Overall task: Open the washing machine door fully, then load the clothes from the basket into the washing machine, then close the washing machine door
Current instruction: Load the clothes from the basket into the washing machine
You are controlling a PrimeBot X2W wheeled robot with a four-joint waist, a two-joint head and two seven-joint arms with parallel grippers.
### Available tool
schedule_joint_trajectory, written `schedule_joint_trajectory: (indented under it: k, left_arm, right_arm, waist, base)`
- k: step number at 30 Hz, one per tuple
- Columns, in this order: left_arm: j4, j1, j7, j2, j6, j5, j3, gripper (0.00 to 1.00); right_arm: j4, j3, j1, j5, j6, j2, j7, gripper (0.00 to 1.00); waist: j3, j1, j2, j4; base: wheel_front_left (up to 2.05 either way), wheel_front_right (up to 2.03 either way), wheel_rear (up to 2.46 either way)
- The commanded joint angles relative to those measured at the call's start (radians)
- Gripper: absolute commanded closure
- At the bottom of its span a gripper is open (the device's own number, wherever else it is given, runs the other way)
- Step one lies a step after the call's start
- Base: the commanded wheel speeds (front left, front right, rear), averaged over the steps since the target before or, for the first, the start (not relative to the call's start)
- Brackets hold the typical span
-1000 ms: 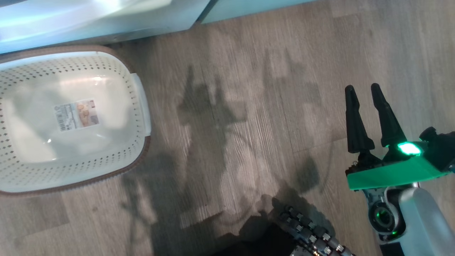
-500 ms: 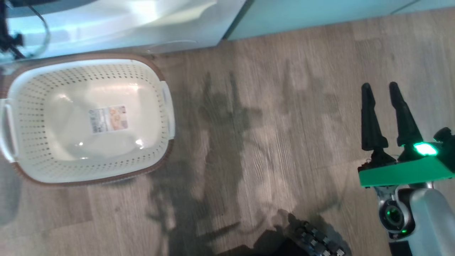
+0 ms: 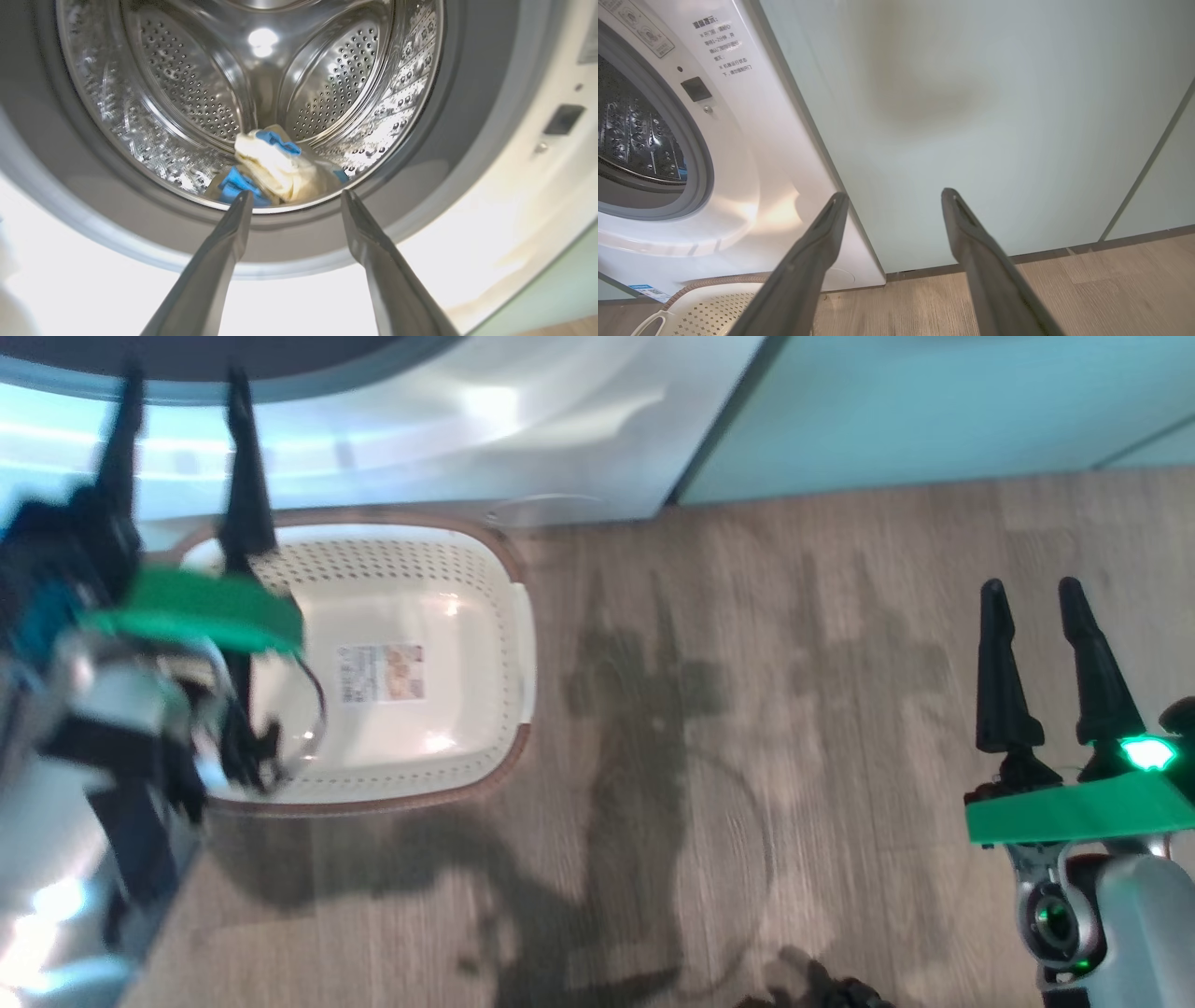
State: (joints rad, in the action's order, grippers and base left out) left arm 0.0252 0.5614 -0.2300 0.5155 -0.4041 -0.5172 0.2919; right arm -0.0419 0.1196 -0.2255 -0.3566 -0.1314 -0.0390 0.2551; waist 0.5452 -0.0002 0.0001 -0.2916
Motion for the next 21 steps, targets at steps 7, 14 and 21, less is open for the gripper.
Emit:
schedule_joint_trajectory:
  k: [7, 14, 21]
  left_arm:
    - [-0.181, -0.205, -0.019, -0.023, -0.083, 0.016, -0.036, 0.0]
    - [-0.204, -0.355, -0.027, -0.074, -0.089, 0.012, -0.005, 0.0]
    - [-0.186, -0.485, -0.031, -0.124, -0.052, 0.004, 0.003, 0.0]
  right_arm:
    - [0.026, -0.017, 0.047, 0.054, 0.001, -0.011, 0.007, 0.0]
    - [0.004, -0.025, 0.1, 0.094, 0.001, -0.014, 0.007, 0.0]
    - [-0.009, -0.018, 0.171, 0.116, 0.001, -0.032, 0.007, 0.0]
  waist:
    - [-0.095, 0.0002, -0.0001, 0.084]
    - [-0.199, 0.0002, -0.0001, 0.127]
    - [-0.326, 0.0002, -0.0001, 0.15]
  base:
    - [0.0, 0.0, 0.0]
    - [0.0, 0.0, 0.0]
    - [0.0, 0.0, 0.0]
